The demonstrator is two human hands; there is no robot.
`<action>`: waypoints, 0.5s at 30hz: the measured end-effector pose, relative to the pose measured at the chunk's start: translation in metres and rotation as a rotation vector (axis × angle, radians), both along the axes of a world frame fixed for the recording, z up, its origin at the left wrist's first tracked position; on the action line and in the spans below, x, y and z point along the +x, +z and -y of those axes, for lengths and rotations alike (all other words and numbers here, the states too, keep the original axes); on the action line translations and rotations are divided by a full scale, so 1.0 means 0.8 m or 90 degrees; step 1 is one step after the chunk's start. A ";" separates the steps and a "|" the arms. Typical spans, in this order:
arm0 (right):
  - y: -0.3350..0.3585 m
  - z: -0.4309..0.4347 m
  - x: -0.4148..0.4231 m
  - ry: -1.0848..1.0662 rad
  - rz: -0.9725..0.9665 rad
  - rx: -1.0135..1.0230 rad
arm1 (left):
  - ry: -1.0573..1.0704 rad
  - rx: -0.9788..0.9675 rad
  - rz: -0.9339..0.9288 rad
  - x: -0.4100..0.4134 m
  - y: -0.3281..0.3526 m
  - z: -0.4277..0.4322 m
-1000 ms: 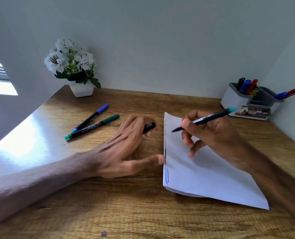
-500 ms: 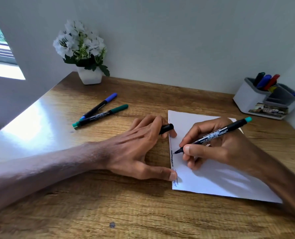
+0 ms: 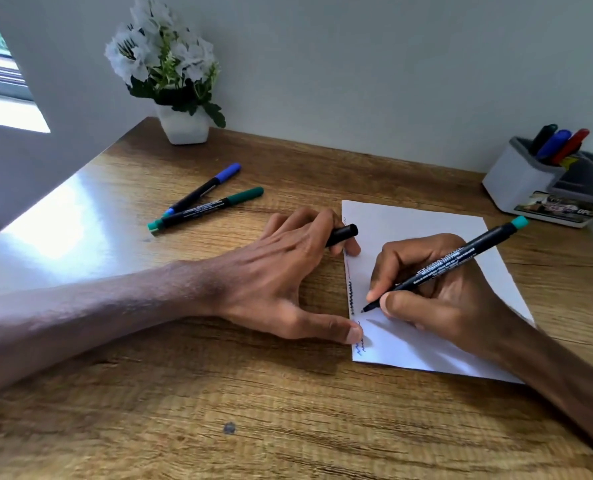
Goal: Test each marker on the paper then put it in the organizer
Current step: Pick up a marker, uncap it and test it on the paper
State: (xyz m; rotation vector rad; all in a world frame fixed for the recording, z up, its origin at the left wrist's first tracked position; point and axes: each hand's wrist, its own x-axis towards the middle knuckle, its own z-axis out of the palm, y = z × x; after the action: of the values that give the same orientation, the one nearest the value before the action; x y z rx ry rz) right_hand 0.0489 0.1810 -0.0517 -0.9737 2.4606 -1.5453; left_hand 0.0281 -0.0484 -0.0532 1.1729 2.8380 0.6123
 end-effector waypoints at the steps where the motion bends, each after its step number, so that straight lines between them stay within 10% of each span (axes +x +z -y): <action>1: -0.001 0.000 0.000 0.002 -0.013 0.003 | -0.002 -0.002 0.004 0.000 0.000 0.000; 15: -0.004 0.001 0.000 0.015 -0.046 0.035 | -0.013 -0.010 0.003 0.001 -0.002 0.000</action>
State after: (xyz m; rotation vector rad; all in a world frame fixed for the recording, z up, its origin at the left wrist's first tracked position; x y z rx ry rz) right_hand 0.0487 0.1803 -0.0546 -1.0632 2.5145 -1.4529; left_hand 0.0287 -0.0486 -0.0551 1.1951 2.8187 0.5896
